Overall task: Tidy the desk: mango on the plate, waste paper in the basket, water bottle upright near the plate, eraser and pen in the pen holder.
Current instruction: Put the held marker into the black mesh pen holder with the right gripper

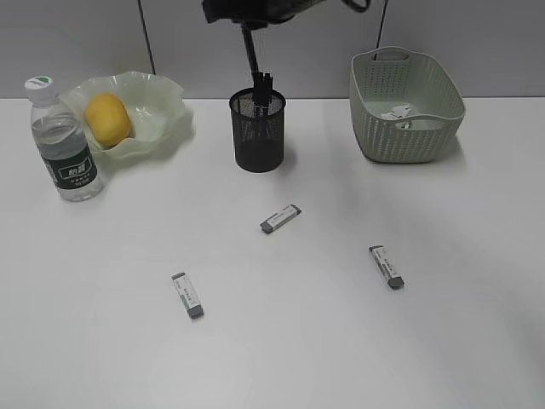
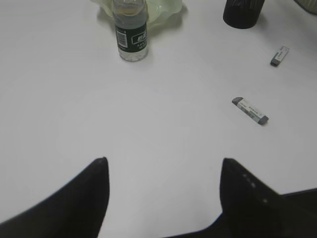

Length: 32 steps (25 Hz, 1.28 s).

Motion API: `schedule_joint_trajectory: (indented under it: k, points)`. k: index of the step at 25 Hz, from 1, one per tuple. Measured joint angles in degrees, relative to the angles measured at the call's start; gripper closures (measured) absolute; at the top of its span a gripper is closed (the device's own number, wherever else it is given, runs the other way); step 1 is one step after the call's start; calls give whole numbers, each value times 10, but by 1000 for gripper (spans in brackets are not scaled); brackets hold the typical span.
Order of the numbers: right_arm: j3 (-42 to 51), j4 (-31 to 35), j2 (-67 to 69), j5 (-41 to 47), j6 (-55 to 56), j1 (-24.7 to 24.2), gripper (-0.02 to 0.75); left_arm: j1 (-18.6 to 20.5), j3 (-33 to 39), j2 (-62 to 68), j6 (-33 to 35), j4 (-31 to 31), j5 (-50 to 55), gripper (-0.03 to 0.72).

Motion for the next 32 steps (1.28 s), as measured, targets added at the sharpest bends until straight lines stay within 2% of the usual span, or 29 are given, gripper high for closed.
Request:
schedule_joint_trajectory:
  k: [3,6,14,16,18,20,23,28,32]
  points:
    - [52,1,0,-125,2,-4,604,0,0,0,0,0,0,160]
    - [87,3,8,-212,4,-19,604,0,0,0,0,0,0,160]
    - [103,5,68,-307,6,-35,604,0,0,0,0,0,0,165]
    - [103,5,82,-311,6,-35,589,0,0,0,0,0,0,165]
    - [103,5,90,-310,6,-35,539,0,0,0,0,0,0,165]
    - [104,5,91,-312,6,-35,442,0,0,0,0,0,0,169]
    - [104,5,91,-315,6,-35,335,0,0,0,0,0,0,171]
    - [104,5,65,-267,6,-35,300,0,0,0,0,0,0,171]
    - [104,4,22,-165,6,-35,299,0,0,0,0,0,0,171]
